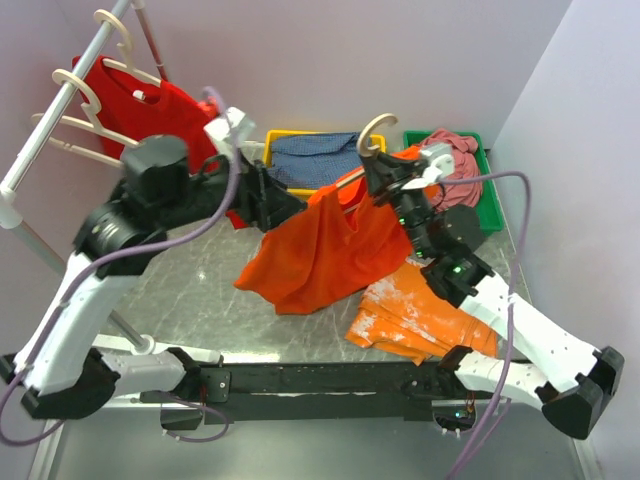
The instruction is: Place the t-shirt on the hanger
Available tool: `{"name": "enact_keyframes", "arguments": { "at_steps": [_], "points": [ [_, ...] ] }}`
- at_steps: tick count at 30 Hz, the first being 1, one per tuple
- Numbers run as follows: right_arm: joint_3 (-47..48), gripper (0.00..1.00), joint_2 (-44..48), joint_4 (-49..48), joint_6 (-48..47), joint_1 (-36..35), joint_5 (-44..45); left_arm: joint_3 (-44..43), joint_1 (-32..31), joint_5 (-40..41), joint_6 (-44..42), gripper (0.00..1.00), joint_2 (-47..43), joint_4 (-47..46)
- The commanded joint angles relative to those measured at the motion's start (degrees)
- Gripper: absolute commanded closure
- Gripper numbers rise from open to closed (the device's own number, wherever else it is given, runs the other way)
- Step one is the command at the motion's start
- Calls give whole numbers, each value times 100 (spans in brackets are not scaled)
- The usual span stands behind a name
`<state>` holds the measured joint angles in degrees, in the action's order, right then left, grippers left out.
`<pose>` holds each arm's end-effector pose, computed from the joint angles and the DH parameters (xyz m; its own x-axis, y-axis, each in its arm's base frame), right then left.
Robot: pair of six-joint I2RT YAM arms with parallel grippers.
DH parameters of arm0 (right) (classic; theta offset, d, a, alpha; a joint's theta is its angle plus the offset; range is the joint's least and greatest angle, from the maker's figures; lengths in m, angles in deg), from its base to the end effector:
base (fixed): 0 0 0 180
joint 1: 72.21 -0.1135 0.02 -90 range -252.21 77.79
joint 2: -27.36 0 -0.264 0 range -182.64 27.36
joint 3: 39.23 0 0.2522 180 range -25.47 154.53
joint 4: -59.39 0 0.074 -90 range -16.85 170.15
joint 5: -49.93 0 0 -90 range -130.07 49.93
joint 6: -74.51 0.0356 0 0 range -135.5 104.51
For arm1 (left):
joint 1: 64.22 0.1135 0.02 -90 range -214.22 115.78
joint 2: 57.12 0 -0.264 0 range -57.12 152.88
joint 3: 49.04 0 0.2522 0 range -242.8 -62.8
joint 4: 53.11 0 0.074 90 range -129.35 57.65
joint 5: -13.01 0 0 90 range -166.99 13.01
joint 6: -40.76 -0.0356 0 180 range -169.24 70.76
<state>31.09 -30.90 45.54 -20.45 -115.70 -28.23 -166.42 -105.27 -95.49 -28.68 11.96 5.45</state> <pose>0.1687 0.1500 0.4383 0.3625 0.2272 -0.9039 -0.5103 0.8599 0.0115 0.1431 -0.1396 0.5292 -0.4272 -0.0696 -0.9015 0.7564 0.5187 -0.3985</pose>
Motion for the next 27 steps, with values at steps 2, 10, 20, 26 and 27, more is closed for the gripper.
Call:
{"name": "enact_keyframes", "arguments": {
  "at_steps": [2,10,20,26,27],
  "points": [
    [793,100,491,300,671,595,-1323,51,-16,127,-359,16,-596,-901],
    [2656,100,298,1478,600,754,-2536,237,-7,40,-131,13,-896,-1553],
    [2160,100,-54,1330,1109,1184,-4127,525,-7,-1242,491,26,-869,-1525],
    [1508,100,-230,776,1356,1316,-4699,1500,63,-2535,1616,37,-905,-2281],
    [1473,100,-247,697,1391,1342,-4708,1632,72,-2562,1723,37,-914,-2413]
  ]
}}
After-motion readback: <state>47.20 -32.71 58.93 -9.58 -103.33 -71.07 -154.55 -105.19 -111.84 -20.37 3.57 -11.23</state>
